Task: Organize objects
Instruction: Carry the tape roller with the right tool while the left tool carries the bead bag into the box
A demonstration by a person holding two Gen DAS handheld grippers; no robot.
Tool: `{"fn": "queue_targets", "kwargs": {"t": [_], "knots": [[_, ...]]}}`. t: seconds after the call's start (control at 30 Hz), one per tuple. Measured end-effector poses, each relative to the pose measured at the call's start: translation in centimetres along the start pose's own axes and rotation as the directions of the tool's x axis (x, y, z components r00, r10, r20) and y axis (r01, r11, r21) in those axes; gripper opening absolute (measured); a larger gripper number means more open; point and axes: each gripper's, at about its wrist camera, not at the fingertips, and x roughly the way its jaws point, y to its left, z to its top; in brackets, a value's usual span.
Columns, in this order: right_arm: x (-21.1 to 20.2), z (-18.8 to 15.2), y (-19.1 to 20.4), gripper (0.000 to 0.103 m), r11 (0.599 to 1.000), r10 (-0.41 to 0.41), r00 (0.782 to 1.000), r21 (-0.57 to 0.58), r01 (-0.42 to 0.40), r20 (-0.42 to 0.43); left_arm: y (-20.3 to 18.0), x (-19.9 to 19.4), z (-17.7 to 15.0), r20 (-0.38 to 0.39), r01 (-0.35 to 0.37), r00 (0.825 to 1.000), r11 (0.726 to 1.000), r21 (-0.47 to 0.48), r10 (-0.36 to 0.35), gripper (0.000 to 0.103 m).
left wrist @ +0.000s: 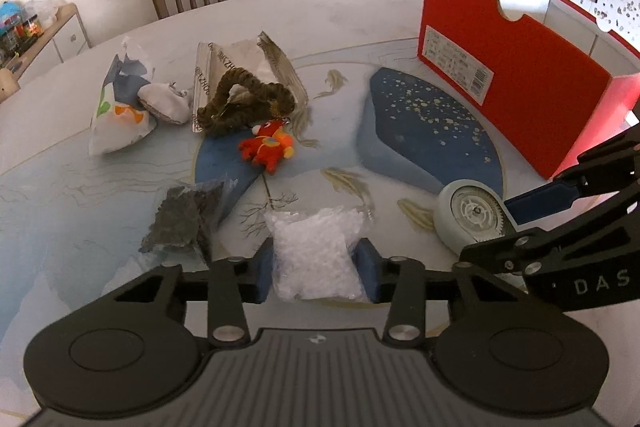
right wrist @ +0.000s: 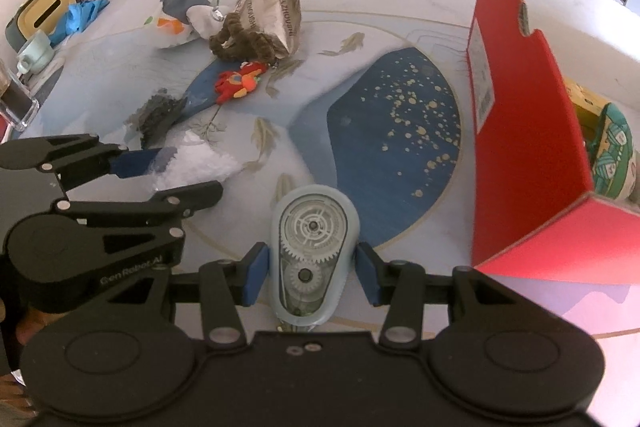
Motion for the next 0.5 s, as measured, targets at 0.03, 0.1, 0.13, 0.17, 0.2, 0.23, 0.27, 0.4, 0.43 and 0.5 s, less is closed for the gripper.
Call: {"fn": "queue_targets", "kwargs": {"t": [0.03, 0.1, 0.13, 0.17, 0.2, 0.23, 0.27, 0.4, 0.43, 0.5], "knots": [[-0.2, 0.0, 0.0, 0.046, 1.0, 0.003, 1.0, 0.003, -0.003, 0.005, -0.2, -0.1, 0.1, 0.0, -0.005, 1.0, 1.0, 0.006, 0.005, 0.037], [-1.0, 0.1, -0.1, 0.046, 1.0, 0.015, 1.0, -0.003, -0.015, 0.019, -0.4, -0.4, 0.3, -0.005, 0.005, 1.0, 1.0, -0.001, -0.005, 0.034], [-1.5, 0.2, -0.1, 0.046, 1.0, 0.02, 1.0, -0.005, -0.02, 0.024, -0.5, -0.6, 0.4, -0.005, 0.011, 1.0, 1.0, -0.007, -0.011, 0.034], [-2.0, 0.2, -0.1, 0.046, 1.0, 0.025, 0.999, -0.007, -0.025, 0.031, -0.6, -1.0, 0.6, -0.002, 0.014, 1.0, 1.0, -0.014, -0.014, 0.034], [-2.7, 0.4, -0.2, 0.046, 0.999, 0.03, 0.999, -0.011, -0.03, 0.039, -0.6, -1.3, 0.8, 0.002, 0.017, 1.0, 1.0, -0.017, -0.017, 0.034], [-3.3, 0.4, -0.2, 0.046, 0.999, 0.036, 0.998, -0.015, -0.035, 0.049, -0.7, -1.9, 1.1, 0.011, 0.023, 1.0, 1.0, -0.02, -0.023, 0.034], [-4.1, 0.6, -0.3, 0.046, 0.999, 0.039, 0.997, -0.017, -0.038, 0.059, -0.8, -2.3, 1.3, 0.019, 0.028, 0.999, 0.999, -0.022, -0.028, 0.034], [-6.8, 1.2, -1.3, 0.046, 0.999, 0.051, 0.995, -0.016, -0.05, 0.089, -1.3, -4.0, 2.9, 0.039, 0.041, 0.998, 0.999, -0.032, -0.04, 0.034], [-7.5, 1.3, -1.6, 0.046, 0.999, 0.053, 0.994, -0.015, -0.051, 0.101, -1.5, -4.5, 3.3, 0.043, 0.045, 0.998, 0.998, -0.038, -0.043, 0.034], [-8.7, 1.7, -2.2, 0.046, 0.999, 0.052, 0.991, -0.015, -0.051, 0.12, -1.9, -5.3, 4.2, 0.052, 0.053, 0.997, 0.998, -0.047, -0.05, 0.034]]}}
